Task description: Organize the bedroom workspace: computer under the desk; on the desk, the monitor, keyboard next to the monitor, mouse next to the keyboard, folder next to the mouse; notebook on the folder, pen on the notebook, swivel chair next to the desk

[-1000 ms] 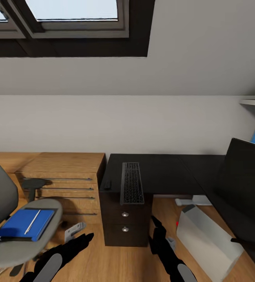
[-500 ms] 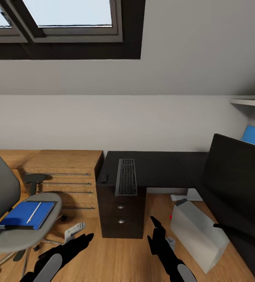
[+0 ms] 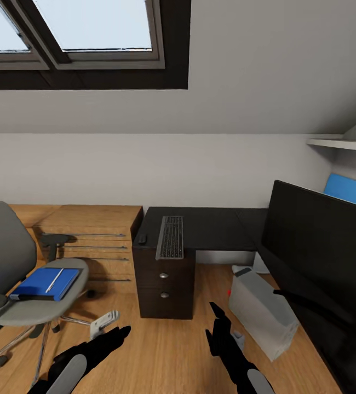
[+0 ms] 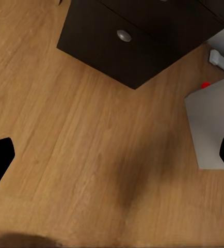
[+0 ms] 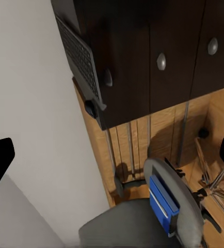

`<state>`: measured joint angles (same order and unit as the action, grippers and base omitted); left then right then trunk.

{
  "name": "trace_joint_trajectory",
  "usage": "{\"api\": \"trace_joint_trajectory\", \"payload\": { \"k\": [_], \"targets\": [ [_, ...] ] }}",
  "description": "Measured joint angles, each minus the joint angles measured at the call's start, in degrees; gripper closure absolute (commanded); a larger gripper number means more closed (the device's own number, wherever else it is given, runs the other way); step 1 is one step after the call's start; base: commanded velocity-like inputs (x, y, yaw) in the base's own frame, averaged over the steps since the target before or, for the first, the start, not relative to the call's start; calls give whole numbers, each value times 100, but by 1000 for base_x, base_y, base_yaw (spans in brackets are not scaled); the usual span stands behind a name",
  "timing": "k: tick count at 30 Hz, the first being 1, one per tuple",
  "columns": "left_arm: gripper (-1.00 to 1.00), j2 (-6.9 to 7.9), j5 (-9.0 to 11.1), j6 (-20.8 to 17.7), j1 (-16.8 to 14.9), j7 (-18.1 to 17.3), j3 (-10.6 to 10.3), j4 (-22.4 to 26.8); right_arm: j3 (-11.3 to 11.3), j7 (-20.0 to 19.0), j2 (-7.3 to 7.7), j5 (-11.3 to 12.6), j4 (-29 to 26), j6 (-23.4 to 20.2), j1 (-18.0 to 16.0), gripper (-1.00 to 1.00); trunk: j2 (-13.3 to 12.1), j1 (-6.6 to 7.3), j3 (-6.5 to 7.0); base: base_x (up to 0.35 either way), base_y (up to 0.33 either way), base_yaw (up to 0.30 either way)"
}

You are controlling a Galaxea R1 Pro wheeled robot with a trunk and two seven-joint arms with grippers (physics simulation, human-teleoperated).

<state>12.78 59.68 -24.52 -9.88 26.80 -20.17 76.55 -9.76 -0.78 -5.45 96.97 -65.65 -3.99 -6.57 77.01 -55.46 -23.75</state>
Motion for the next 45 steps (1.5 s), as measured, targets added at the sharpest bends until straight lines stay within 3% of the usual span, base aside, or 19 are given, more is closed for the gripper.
{"api": "trace_joint_trajectory", "payload": {
  "k": [27,30,34,39,45],
  "targets": [
    [-100,7,0,3,0,0,0,0,-1,-3,5,-12,0,5,0,-100,0,0,75,-302,-136,2],
    [-100,7,0,6,0,0,0,0,-1,-2,2,-92,-5,11,0,-100,0,0,82,-302,-136,0],
    [-100,7,0,2,0,0,0,0,2,0,-3,-544,-71,33,0,-100,0,0,90,-302,-136,0],
    [-100,8,0,5,0,0,0,0,13,5,3,-901,-395,41,8,-100,0,0,100,-302,-137,0],
    [-100,8,0,7,0,0,0,0,15,6,8,-964,-534,43,16,-100,0,0,109,-302,-137,0]
  ]
}}
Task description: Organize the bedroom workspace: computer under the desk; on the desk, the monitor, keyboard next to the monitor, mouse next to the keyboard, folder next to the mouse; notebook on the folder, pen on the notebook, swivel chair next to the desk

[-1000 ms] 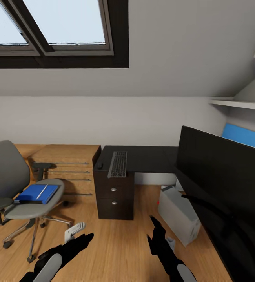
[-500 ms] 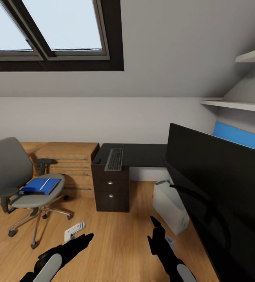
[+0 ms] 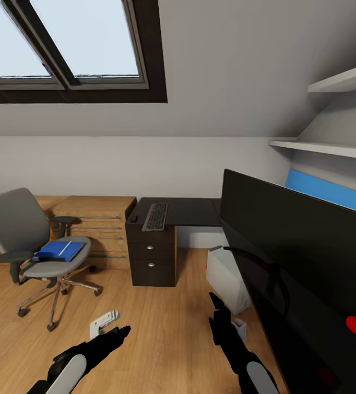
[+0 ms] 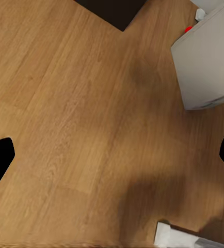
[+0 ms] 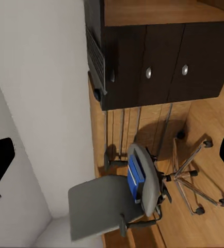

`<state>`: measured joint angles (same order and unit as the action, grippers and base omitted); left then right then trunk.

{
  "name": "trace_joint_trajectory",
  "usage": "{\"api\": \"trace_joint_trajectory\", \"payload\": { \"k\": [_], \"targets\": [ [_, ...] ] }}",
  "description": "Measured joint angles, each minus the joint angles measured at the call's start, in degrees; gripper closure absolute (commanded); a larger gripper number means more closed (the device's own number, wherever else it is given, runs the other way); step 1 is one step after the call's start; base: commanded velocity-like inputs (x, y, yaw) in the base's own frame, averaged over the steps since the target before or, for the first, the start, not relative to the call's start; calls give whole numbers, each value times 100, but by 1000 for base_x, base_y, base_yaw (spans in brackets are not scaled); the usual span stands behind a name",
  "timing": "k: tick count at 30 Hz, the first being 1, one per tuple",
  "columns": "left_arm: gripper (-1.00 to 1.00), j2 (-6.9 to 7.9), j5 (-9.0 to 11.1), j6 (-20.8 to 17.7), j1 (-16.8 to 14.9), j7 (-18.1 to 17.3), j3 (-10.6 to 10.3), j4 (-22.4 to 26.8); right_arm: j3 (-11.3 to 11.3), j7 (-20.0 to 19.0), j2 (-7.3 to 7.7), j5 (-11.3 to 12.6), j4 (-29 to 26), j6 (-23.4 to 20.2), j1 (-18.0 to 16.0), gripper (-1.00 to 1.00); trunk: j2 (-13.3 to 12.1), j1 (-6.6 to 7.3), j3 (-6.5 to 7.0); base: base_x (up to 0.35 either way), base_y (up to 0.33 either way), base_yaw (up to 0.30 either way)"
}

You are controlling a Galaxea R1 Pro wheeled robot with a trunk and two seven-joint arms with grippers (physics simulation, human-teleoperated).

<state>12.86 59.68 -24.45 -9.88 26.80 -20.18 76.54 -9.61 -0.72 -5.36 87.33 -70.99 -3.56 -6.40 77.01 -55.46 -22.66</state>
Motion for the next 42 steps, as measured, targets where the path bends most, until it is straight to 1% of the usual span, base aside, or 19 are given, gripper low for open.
{"api": "trace_joint_trajectory", "payload": {
  "k": [8,9,17,21,29,37,41,42],
  "targets": [
    [-100,0,0,0,0,0,0,0,-1,26,1,-76,-23,-6,1,-100,0,0,2,-302,-137,0],
    [-100,0,0,0,0,0,0,0,-5,90,1,-184,-24,-7,1,-100,0,0,2,-302,-138,0],
    [-100,0,0,1,0,3,0,0,-4,506,-12,-656,-44,-9,2,-100,0,0,2,-302,-140,0],
    [-100,0,0,1,0,8,0,1,9,623,-17,-761,-54,-9,2,-100,0,0,2,-302,-146,0],
    [-100,-3,0,1,0,14,0,0,10,628,-17,-762,-55,-9,2,-100,0,0,2,-300,-167,0],
    [-100,-8,0,1,0,34,-13,-23,15,624,-15,-769,-59,-3,2,-100,0,1,2,-246,-245,0],
    [-100,-8,-12,2,0,39,-90,-127,18,620,-11,-779,-80,1,2,-100,0,2,2,-167,-301,0],
    [-100,-9,-19,2,0,40,-144,-166,20,617,-10,-782,-95,4,2,-100,0,2,2,-112,-321,0]
  ]
}}
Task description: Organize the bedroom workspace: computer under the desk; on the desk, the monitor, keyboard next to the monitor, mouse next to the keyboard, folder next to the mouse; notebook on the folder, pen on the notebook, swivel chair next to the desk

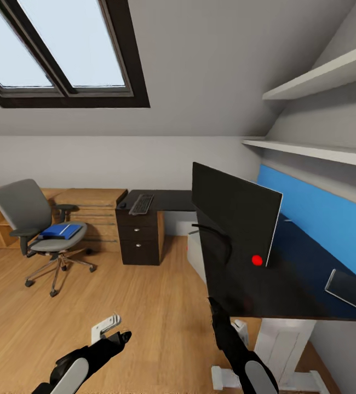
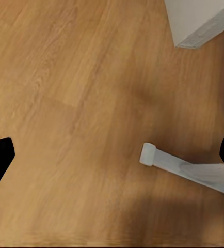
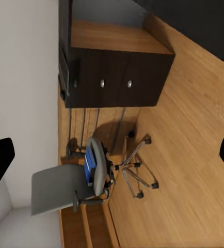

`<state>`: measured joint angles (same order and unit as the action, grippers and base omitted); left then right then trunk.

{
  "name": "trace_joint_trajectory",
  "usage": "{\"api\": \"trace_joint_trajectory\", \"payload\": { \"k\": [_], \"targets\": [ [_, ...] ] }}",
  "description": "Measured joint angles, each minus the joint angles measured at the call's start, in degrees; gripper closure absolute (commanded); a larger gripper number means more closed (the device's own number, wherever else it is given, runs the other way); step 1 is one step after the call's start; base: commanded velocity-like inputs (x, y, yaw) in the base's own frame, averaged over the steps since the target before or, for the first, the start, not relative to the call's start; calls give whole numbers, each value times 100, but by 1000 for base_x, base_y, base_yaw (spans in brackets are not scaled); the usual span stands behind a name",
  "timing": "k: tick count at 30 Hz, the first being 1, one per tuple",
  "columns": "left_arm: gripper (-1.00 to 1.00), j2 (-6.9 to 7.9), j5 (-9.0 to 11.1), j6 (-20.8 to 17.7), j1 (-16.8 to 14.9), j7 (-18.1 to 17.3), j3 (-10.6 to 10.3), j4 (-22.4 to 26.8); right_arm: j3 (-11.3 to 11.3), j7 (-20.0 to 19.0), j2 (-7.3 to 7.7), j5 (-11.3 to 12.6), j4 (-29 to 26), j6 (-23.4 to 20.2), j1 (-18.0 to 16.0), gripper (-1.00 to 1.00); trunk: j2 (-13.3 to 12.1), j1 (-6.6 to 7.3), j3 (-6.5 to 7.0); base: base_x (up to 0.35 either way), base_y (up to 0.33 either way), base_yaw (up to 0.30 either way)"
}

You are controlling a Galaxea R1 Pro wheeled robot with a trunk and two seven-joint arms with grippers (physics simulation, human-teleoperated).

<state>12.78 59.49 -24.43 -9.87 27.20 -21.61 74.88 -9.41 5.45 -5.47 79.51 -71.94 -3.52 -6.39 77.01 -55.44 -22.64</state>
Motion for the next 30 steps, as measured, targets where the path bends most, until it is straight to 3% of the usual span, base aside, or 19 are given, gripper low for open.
{"api": "trace_joint_trajectory", "payload": {
  "k": [15,19,20,23,29,30],
  "targets": [
    [-100,0,-23,33,0,2,-141,-71,35,-5,72,-21,-30,12,0,-100,0,1,0,-29,-341,0],
    [-100,0,-25,41,0,2,-139,-72,30,-31,338,-30,-31,3,0,-100,0,1,0,-1,-348,0],
    [-100,0,-25,43,0,2,-138,-72,15,-69,554,-32,-31,0,0,-100,0,1,0,-1,-348,0],
    [-100,0,-24,44,0,2,-138,-78,-1,-97,754,-37,-28,-1,1,-100,0,1,0,0,-348,0],
    [-100,7,-19,45,0,6,-131,-85,23,-94,879,-42,6,11,1,-100,0,1,0,0,-348,0],
    [-100,10,-68,125,0,11,-96,-288,42,-86,904,-48,11,14,1,-100,0,1,0,0,-348,0]
  ]
}}
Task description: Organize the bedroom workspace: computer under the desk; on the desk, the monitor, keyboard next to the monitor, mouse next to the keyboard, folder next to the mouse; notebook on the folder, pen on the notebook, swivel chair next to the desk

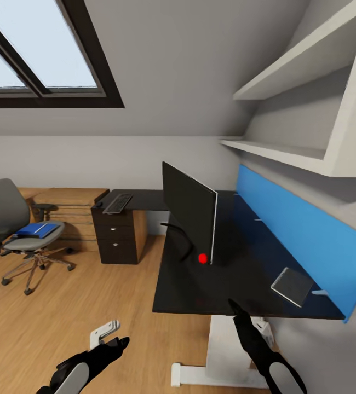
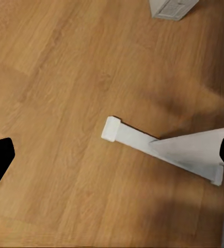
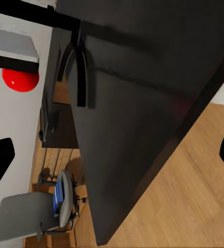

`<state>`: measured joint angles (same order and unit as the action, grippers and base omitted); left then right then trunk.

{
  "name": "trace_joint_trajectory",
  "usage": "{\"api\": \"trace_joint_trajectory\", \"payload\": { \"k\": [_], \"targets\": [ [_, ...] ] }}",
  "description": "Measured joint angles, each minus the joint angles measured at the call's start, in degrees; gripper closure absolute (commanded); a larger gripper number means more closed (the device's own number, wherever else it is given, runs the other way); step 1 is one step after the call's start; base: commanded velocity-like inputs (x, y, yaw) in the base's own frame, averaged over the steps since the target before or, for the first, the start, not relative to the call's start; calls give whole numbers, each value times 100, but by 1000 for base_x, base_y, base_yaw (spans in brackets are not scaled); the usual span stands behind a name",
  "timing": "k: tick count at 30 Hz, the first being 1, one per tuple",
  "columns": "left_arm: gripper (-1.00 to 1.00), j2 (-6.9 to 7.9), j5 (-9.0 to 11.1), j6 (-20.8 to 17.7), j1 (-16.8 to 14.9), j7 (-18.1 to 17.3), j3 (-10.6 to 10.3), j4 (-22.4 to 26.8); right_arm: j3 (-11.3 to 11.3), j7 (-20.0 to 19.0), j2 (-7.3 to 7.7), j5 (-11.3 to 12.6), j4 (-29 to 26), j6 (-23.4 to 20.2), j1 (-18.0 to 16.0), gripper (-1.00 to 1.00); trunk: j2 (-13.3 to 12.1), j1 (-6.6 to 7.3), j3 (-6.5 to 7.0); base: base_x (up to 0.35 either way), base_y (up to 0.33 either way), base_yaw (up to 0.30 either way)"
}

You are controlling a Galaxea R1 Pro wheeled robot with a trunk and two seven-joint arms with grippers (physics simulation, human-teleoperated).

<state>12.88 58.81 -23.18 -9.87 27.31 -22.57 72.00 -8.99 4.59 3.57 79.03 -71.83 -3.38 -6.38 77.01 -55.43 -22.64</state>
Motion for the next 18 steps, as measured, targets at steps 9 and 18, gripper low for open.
{"api": "trace_joint_trajectory", "payload": {
  "k": [9,18],
  "targets": [
    [-100,28,-108,878,-1,-10,75,-848,22,847,37,-838,169,312,-156,-100,0,0,0,0,-198,0],
    [-100,30,-169,1759,-1,-88,61,-2976,27,2109,360,-2349,362,-423,-836,-100,0,0,0,0,-14,0]
  ]
}}
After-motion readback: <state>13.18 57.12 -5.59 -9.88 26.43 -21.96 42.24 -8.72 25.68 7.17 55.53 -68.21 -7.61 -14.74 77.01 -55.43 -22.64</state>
